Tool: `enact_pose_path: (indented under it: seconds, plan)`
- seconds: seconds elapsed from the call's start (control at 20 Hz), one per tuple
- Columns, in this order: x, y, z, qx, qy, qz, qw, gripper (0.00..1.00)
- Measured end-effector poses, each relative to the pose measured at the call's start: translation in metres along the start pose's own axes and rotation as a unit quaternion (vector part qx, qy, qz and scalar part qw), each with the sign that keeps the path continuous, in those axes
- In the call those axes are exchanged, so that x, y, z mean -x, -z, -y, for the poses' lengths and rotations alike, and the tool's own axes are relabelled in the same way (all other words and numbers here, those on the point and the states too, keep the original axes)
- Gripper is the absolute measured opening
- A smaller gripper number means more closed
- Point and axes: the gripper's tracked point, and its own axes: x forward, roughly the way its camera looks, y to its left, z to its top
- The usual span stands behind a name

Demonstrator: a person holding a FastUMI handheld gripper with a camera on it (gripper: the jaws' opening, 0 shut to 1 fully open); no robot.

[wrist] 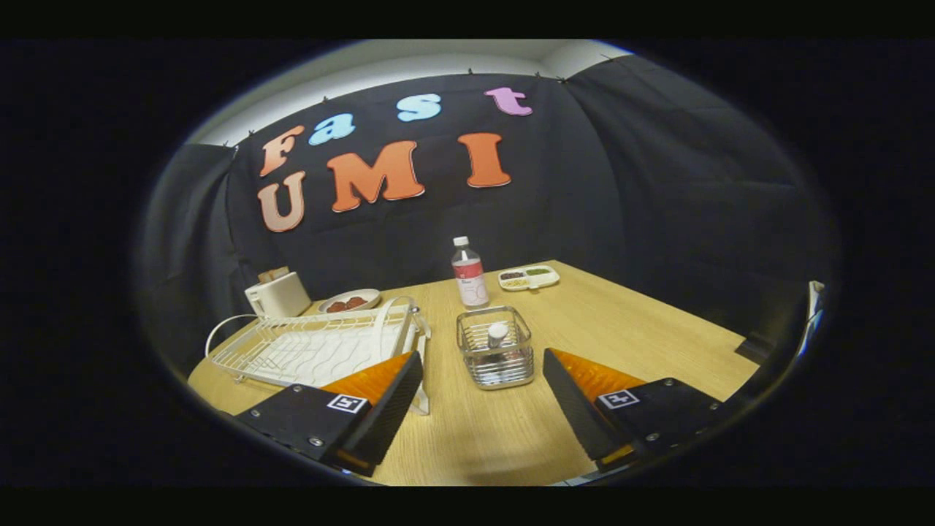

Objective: Take the plate from the dish rack, then take the spoon from the basket and place it into the plate.

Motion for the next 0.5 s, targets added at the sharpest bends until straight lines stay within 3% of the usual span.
enact_pose_path:
  seconds: [0.1, 0.3, 0.35, 0.4, 0.5]
  plan:
    - [-0.011, -0.007, 0.006, 0.009, 0.009, 0.009, 1.0, 0.97]
    - [-0.026, -0.013, -0.002, 0.026, -0.003, 0.018, 1.0, 0.65]
    - [-0.031, -0.01, -0.001, 0.028, 0.002, 0.012, 1.0, 0.52]
    - [-0.035, -0.009, 0.0, 0.029, 0.009, 0.006, 1.0, 0.45]
    - [-0.039, -0.013, -0.006, 0.029, 0.002, 0.014, 0.999, 0.14]
